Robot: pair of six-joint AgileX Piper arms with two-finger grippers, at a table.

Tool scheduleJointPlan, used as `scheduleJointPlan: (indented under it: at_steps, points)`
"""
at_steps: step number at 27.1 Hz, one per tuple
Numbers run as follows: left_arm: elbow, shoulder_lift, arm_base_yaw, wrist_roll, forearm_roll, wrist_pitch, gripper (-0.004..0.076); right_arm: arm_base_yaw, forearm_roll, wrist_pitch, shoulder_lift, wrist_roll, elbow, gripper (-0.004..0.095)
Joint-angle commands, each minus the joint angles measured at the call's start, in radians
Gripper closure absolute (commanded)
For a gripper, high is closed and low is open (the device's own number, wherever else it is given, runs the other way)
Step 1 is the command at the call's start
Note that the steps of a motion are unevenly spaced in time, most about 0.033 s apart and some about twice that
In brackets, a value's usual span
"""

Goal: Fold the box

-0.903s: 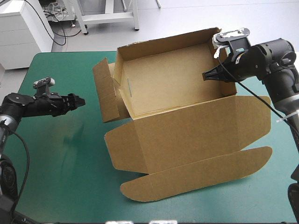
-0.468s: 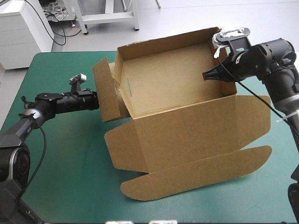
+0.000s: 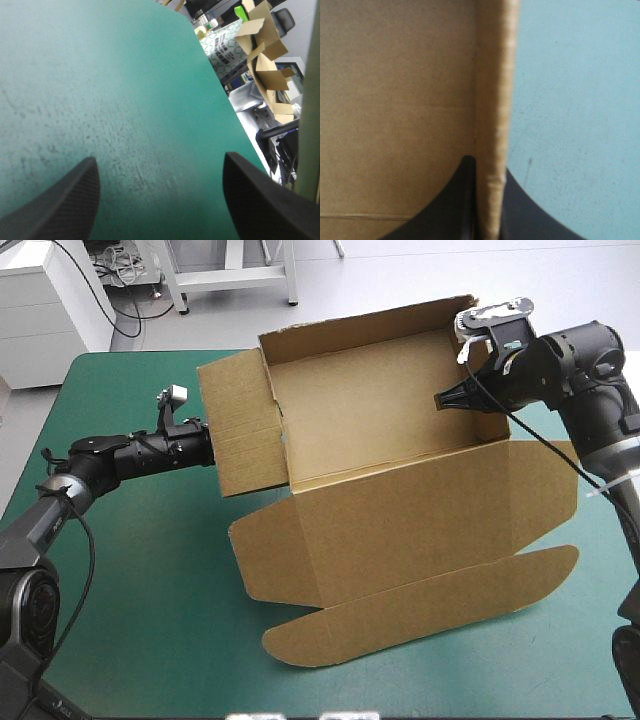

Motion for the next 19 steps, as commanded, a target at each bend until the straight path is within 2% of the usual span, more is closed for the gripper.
scheduleJointPlan:
  at_steps: [1,10,19]
  points:
    - [-0.031,-0.083,-0.004,0.021,-0.115,0.087,0.0232,0.000,-0.010,-0.063,0.001,0.004,-0.034,0.0930]
    - [-0.031,-0.114,-0.004,0.025,-0.091,0.080,0.0232,0.000,0.001,-0.080,0.044,0.002,-0.034,0.0929]
    - [-0.031,-0.115,-0.004,0.025,-0.218,0.244,0.0232,0.000,-0.032,-0.113,0.046,0.000,-0.034,0.0930]
